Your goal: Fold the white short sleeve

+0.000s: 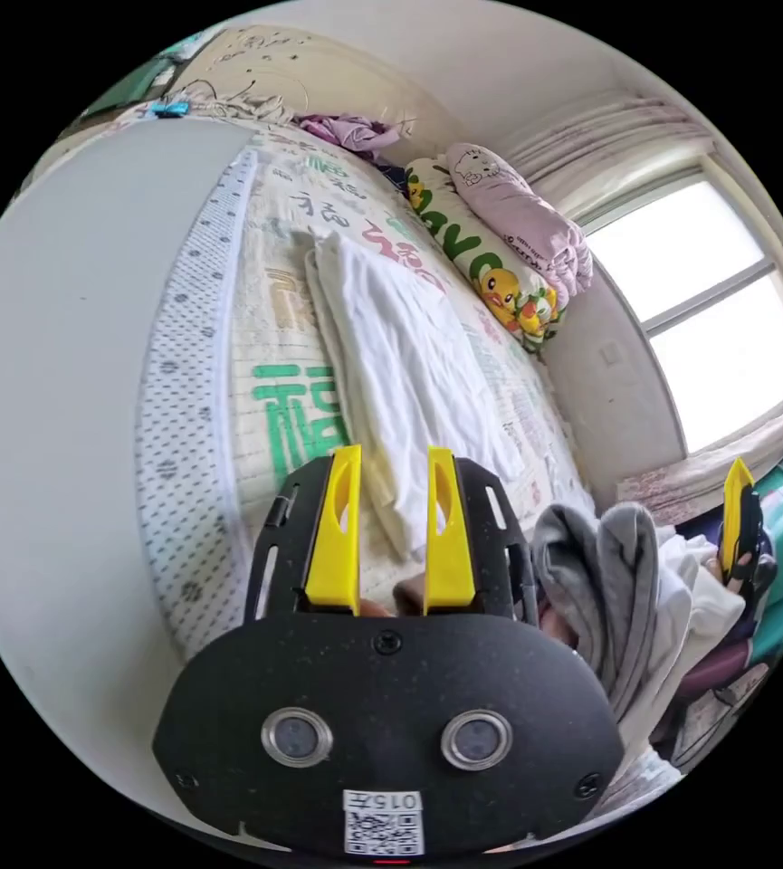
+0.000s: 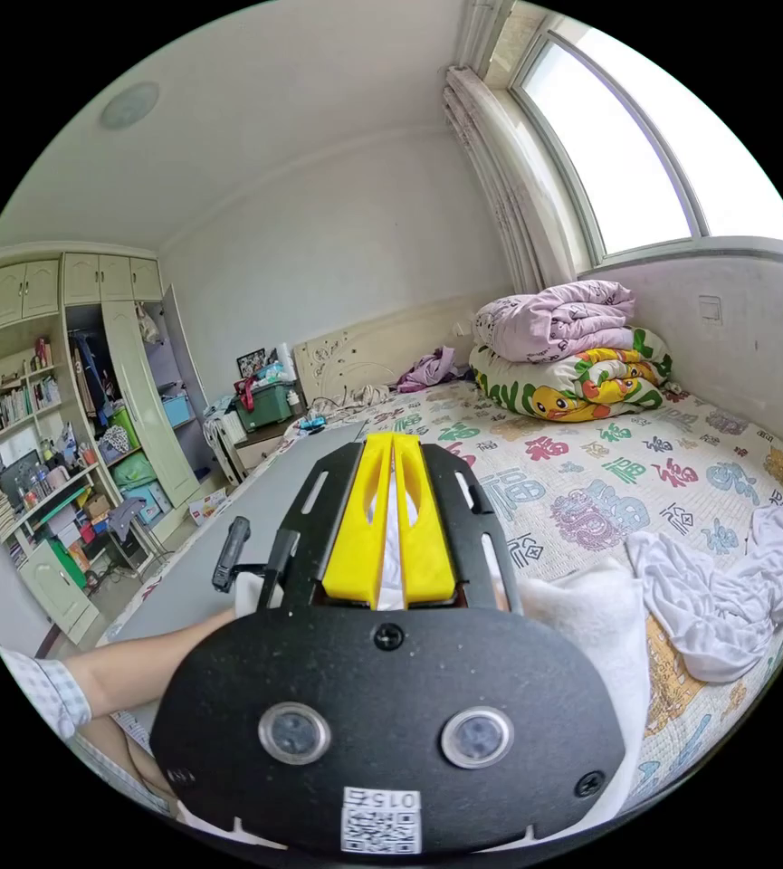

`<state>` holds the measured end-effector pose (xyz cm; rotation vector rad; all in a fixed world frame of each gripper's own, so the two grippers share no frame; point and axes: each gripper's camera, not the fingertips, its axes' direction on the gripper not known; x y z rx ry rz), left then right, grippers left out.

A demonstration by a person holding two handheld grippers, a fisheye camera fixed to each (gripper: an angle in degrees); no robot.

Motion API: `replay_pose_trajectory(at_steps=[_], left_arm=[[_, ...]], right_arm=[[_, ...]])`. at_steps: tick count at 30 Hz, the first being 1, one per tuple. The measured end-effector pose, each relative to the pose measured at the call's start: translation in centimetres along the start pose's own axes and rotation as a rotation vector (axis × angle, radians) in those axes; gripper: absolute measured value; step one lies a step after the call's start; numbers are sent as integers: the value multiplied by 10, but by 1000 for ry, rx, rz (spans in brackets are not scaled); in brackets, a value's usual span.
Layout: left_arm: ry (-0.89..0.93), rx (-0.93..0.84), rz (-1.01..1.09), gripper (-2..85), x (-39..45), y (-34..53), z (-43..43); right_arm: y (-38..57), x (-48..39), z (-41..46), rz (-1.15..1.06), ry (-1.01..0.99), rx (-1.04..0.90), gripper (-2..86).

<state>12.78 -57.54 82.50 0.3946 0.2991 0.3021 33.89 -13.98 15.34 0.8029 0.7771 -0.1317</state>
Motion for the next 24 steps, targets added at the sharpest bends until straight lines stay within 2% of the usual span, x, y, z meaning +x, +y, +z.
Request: replay_pose_trajectory(at_steps=[2,5,9,12,18,24], left_arm=[[47,-28,-8,84,5,-11,24],[-74,-22,39,11,23,-17,28],[70,75,82,-2,29,-18,-9],[137,139,124,-6,34,-17,-63],[239,341,258,-8,48,19,-228],[229,481,311,-8,22,116,-392]], right_arm=[[4,5,2,7,-5,3,-4],[9,9,7,10,-6,-4,-4],[18,10,10,2,-5,6,-4],[25,10,12,-6,-2,17,-4],[39,10,24,-20,17,18,-4],[43,9,46,4,36,-51,-4]])
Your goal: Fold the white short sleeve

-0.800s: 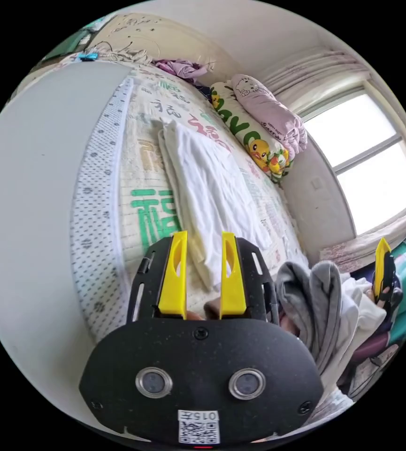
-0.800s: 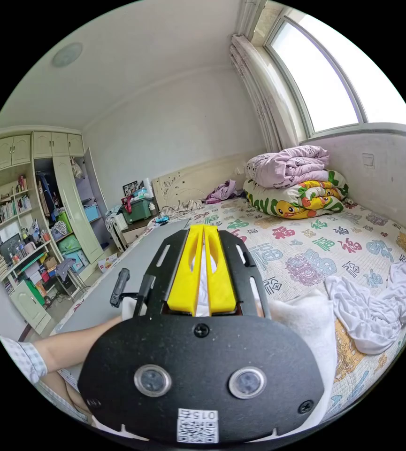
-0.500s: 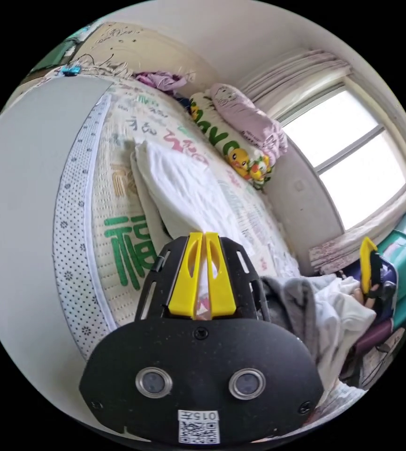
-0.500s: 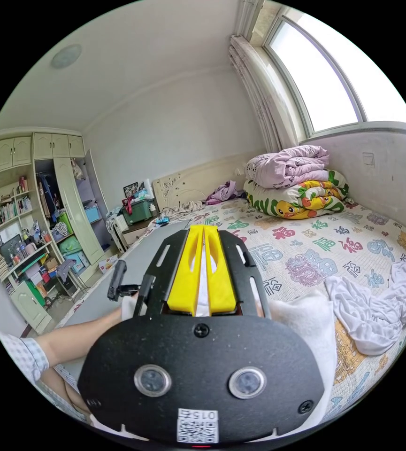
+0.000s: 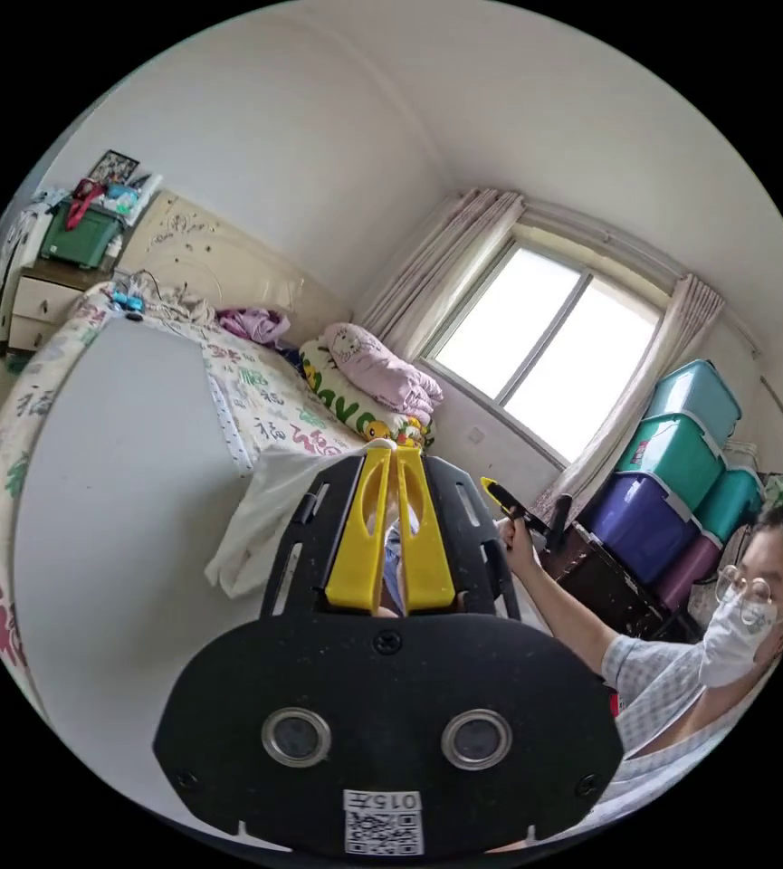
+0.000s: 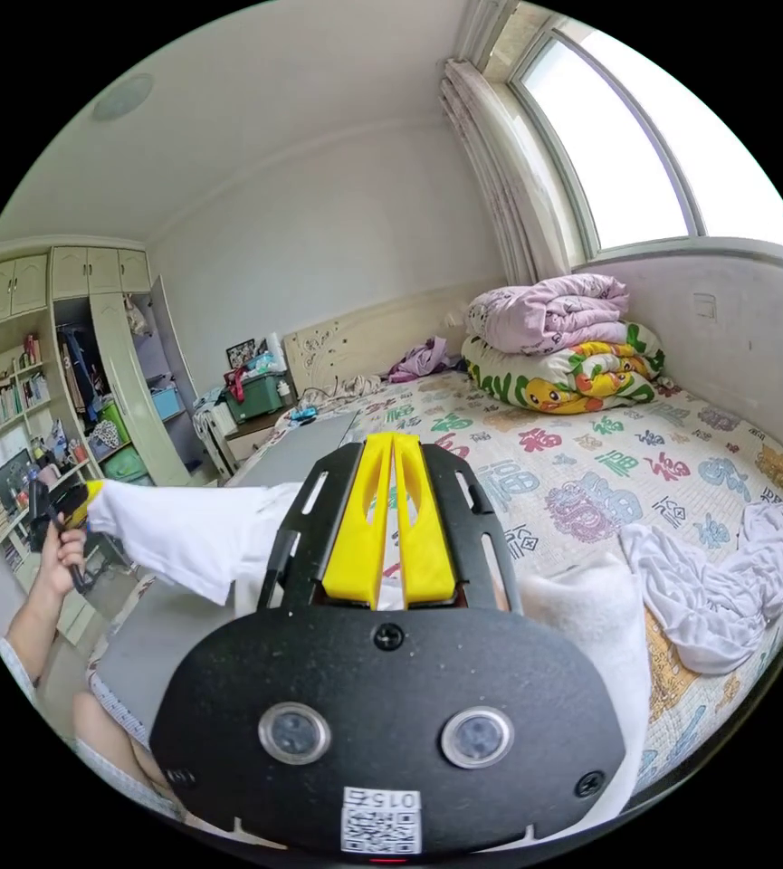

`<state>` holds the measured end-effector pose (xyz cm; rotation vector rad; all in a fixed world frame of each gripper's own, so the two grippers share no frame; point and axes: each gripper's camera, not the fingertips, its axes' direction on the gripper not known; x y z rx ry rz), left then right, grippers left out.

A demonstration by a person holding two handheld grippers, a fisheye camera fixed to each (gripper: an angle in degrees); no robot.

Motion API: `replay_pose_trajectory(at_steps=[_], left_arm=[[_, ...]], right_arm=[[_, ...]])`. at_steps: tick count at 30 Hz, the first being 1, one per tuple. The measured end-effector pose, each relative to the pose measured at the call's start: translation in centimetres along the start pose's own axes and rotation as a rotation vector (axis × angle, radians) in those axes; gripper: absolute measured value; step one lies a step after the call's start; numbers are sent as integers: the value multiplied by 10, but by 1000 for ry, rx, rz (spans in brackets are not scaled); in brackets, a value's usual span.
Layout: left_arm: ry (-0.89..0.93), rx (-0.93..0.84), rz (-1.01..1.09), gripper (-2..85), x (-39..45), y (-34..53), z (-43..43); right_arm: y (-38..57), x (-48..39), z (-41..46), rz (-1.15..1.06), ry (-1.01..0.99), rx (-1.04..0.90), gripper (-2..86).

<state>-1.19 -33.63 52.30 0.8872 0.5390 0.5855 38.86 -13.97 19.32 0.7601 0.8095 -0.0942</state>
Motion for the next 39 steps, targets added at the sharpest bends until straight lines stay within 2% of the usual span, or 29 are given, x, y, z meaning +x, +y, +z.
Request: replay_pose_trajectory(at_steps=[4,7,9,12,14,17,20,23,25,27,29,32,36,39], left_arm=[[-25,32,-1,-7,-3,43,-102],[-63,-27,-59,-7,-24,84,-141],[-36,-56,-87,-6,-39,108,-156],[37,-79,-83,-4,-51,139,-175],[-40,-58,-17,0,-42,157,-192],[-204,42,-3,18,-33,183,-218],[-246,48,34,42,-23,174,-239],[-383,84,42,49,-13,176,-255],[-357,34,64,58,-10,175,-251],[-281,-79,106,75,-3,171,-234],[-214,-234,155,109,8,172,-203],[-219,-291,198,139,26,176,-180],[-221,-272,251,162,44,171,-171],[-216,-155,199,95,40,172,-196]], right_arm=[[-9,-6,1,92,-51,-99,-4],[2,-64,-26,-34,-114,18,-2],[16,-111,-25,-152,-201,-3,0],[55,-189,11,-340,-310,-175,11],[99,-238,69,-395,-365,-403,37],[162,-282,148,-398,-426,-637,66],[224,-312,222,-365,-454,-862,125],[276,-326,270,-362,-376,-986,121],[294,-325,287,-320,-409,-1043,87],[297,-327,289,-316,-422,-1020,54],[289,-344,275,-391,-526,-986,40],[276,-381,247,-487,-613,-923,35],[277,-437,221,-561,-779,-862,30],[294,-475,211,-657,-787,-814,32]])
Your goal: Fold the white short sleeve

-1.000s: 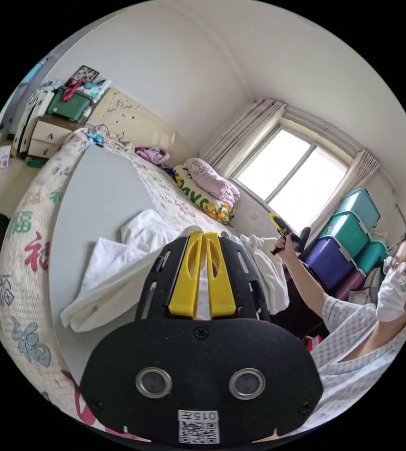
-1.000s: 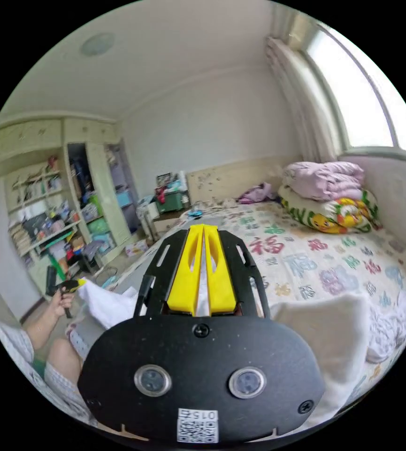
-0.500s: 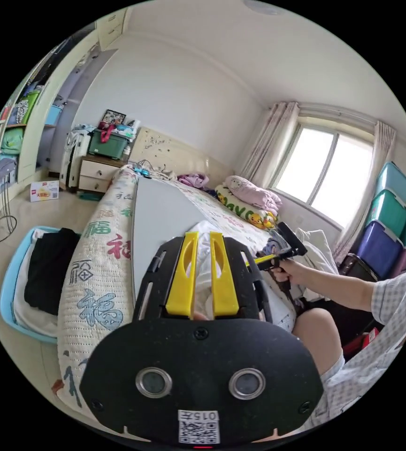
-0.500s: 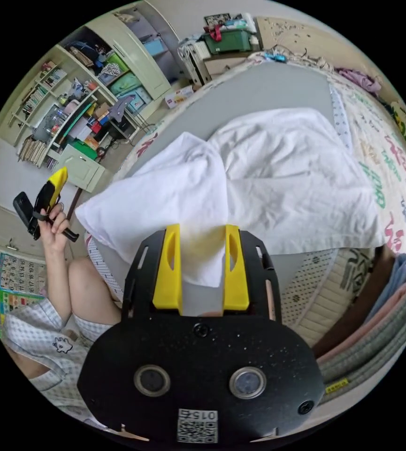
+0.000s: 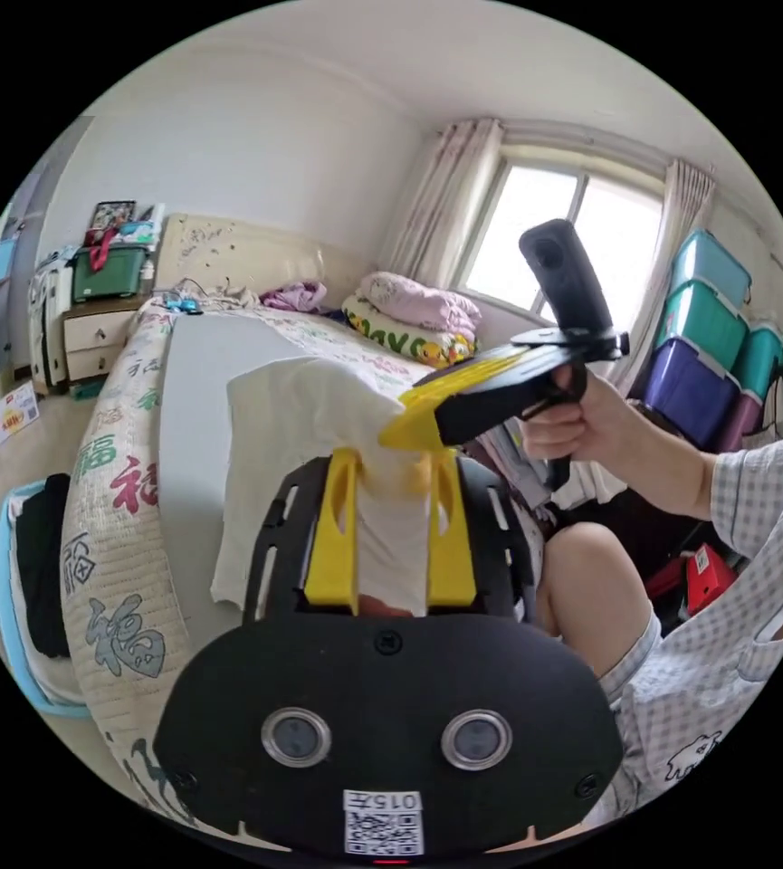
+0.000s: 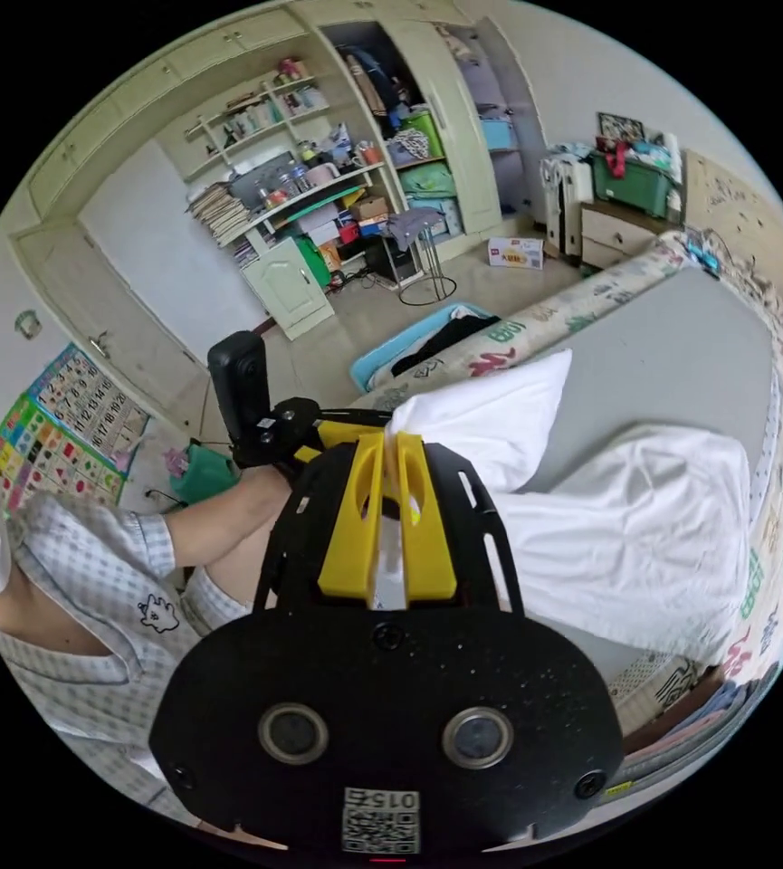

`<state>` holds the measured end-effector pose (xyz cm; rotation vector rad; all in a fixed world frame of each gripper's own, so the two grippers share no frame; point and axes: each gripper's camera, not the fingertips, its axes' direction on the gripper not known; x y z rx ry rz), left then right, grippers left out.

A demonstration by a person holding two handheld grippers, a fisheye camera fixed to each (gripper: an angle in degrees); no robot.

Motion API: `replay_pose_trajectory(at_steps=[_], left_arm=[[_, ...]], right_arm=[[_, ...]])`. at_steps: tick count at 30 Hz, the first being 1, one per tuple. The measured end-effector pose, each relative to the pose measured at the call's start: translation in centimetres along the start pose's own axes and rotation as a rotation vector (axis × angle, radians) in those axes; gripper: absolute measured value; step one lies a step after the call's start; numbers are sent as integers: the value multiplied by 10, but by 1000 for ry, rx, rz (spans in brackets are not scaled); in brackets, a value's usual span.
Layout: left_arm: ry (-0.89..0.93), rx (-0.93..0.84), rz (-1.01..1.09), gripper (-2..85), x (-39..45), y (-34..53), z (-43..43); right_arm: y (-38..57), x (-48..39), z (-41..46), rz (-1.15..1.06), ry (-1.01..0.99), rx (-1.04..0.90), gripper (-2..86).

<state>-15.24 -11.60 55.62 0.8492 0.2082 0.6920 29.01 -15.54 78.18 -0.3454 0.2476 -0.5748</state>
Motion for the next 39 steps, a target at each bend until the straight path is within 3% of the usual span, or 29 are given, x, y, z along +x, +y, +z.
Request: replay_pose_trajectory(at_steps=[3,5,7,10,14,19,22,25,27,29,32,35,37,39], left_arm=[[8,55,-69,59,-14,7,-32],[-76,112,-115,53,-20,15,-62],[-138,160,-169,52,-28,23,-86],[-151,239,-259,52,-47,39,-124],[-127,338,-309,51,-59,56,-163],[-71,386,-359,50,-72,65,-179],[-63,368,-343,50,-73,61,-180],[-52,335,-321,50,-73,53,-174],[-49,320,-315,50,-73,50,-170],[-38,307,-314,51,-74,47,-165],[-31,295,-305,51,-73,43,-160],[-31,286,-311,51,-75,40,-153],[-23,283,-312,51,-77,37,-148],[-11,274,-309,51,-78,32,-140]], right_arm=[[0,-7,8,-39,-16,62,38],[13,8,9,-38,-66,122,61],[27,25,17,9,8,123,91],[51,40,59,0,219,-36,166],[57,46,138,-34,325,-236,222],[49,69,198,-12,311,-387,166],[47,88,198,11,393,-398,50],[41,122,162,75,435,-386,22],[35,152,114,117,647,-357,16],[26,202,15,249,1002,-290,12],[30,238,-130,542,1274,-65,10],[53,244,-204,701,1532,29,11],[69,252,-211,694,1509,32,12],[84,270,-199,697,1357,-15,14]])
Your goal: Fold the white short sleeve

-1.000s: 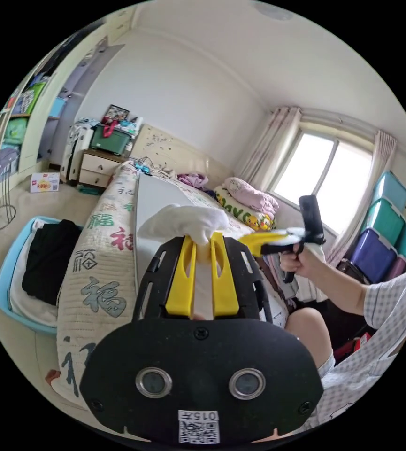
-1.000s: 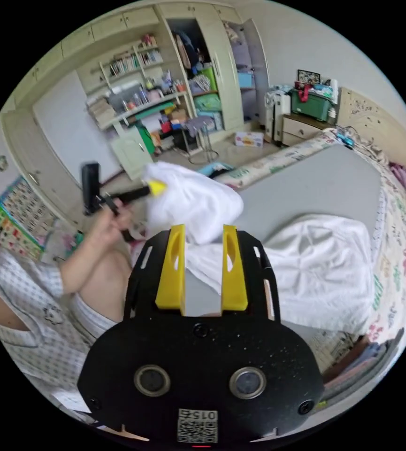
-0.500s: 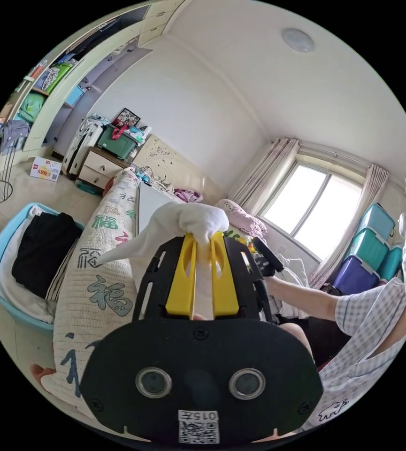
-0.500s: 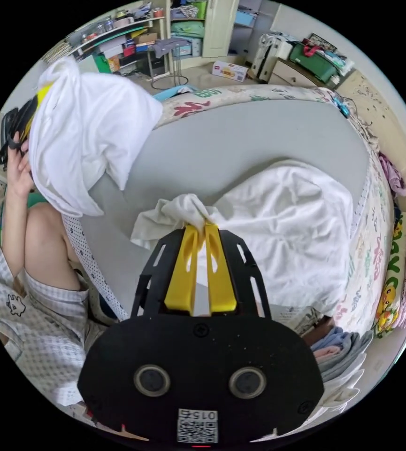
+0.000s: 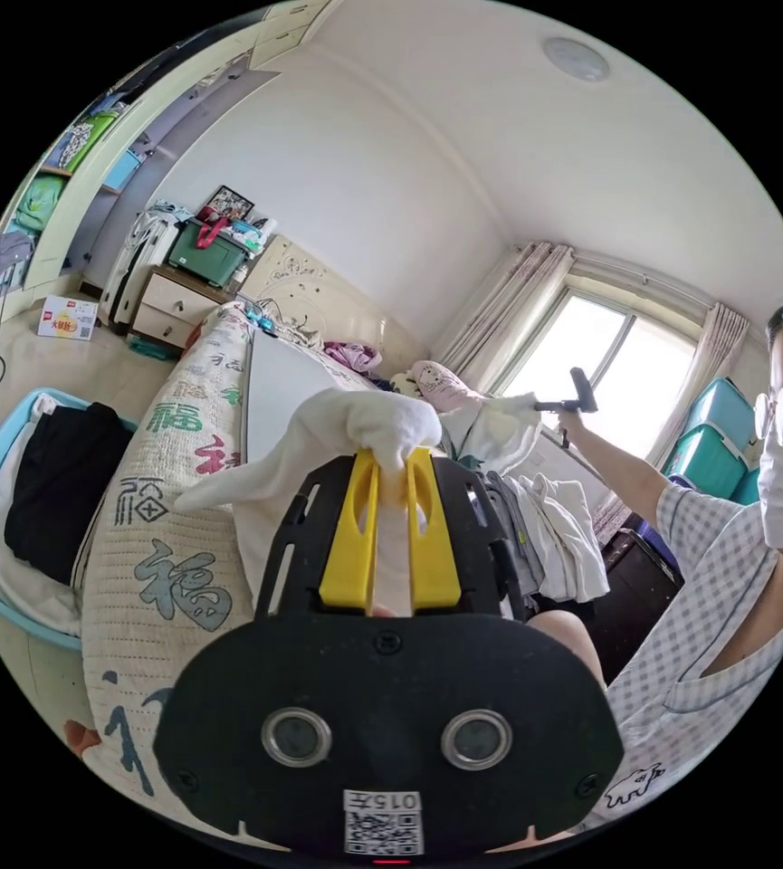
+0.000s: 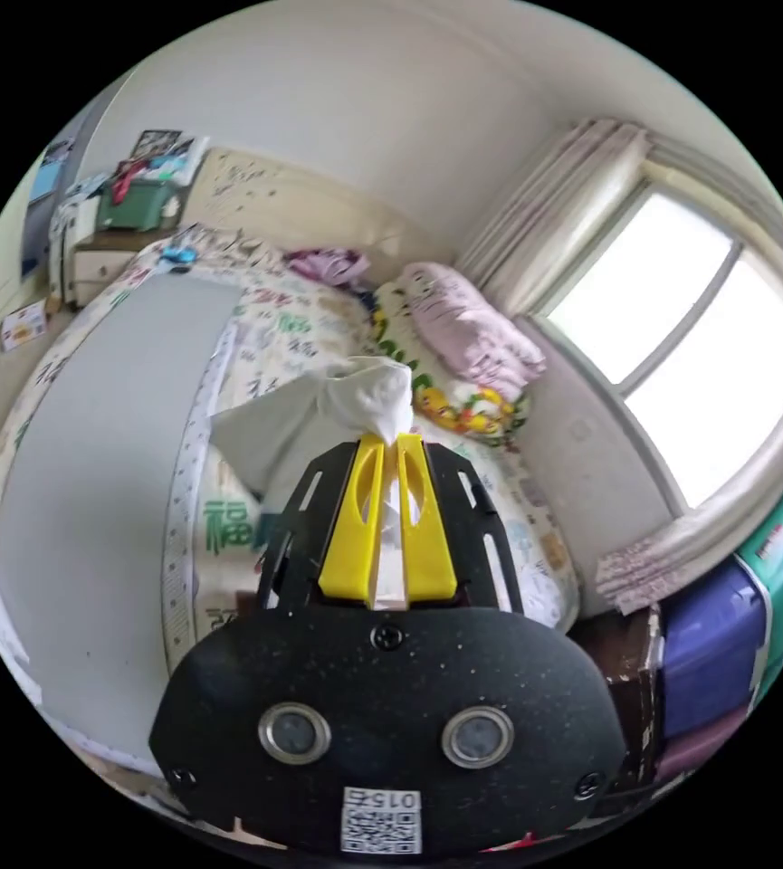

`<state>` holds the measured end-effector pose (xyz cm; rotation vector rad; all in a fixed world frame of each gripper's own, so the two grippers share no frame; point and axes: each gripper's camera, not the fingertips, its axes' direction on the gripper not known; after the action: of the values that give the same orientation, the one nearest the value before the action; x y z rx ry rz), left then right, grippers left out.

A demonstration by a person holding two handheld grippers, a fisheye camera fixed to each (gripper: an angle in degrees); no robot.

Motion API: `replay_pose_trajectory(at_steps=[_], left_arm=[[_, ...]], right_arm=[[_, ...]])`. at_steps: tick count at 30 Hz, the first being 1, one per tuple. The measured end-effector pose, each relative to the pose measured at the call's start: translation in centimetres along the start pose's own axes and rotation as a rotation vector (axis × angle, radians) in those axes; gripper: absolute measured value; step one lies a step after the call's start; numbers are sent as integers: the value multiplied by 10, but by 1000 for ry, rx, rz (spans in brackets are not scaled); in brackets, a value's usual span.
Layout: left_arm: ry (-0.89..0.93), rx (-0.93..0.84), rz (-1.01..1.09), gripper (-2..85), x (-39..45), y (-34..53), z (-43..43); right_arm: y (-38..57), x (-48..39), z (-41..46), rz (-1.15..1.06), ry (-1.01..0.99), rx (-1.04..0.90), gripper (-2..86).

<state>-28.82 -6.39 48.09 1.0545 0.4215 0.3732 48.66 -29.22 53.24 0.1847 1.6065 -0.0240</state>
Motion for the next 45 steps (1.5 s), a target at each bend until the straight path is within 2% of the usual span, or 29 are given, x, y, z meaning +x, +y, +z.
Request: replay_pose_trajectory(at_steps=[5,9,12,15,18,20,22,23,27,29,31,34,37,40,42,45], left_arm=[[16,-52,19,51,7,-4,34],[13,-88,48,52,16,-4,51],[15,-124,82,54,22,-5,61],[57,-166,99,63,25,-8,74],[115,-217,112,74,29,-8,90],[133,-254,124,81,34,-8,100],[142,-265,132,82,37,-8,102],[146,-256,124,81,36,-8,100],[164,-198,72,73,27,-8,85],[151,-180,83,63,25,-9,76],[121,-162,91,60,23,-11,69],[42,-140,55,59,11,-11,62],[-74,-183,-15,60,-10,-14,63],[-210,-259,-118,68,-34,-15,73],[-248,-292,-161,80,-42,-16,83],[-295,-328,-178,98,-48,-19,105]], right_arm=[[42,-62,63,-154,-134,-101,23],[48,-64,72,-77,-137,-80,43],[47,-64,77,-107,-162,-176,110],[65,-69,36,-154,-256,-51,121],[108,-90,-31,-259,-502,133,126],[158,-113,-78,-357,-851,234,127],[195,-138,-96,-412,-1090,245,130],[217,-159,-100,-459,-1206,229,133],[260,-223,-74,-460,-1398,22,140],[275,-244,-49,-438,-1532,-105,102],[285,-240,-43,-448,-1514,-125,67],[286,-203,-38,-393,-1207,-63,60],[278,-163,-13,-236,-1037,-60,68],[281,-122,-17,-54,-835,82,74],[282,-113,-36,-50,-828,175,81],[290,-137,-64,-238,-1023,276,94]])
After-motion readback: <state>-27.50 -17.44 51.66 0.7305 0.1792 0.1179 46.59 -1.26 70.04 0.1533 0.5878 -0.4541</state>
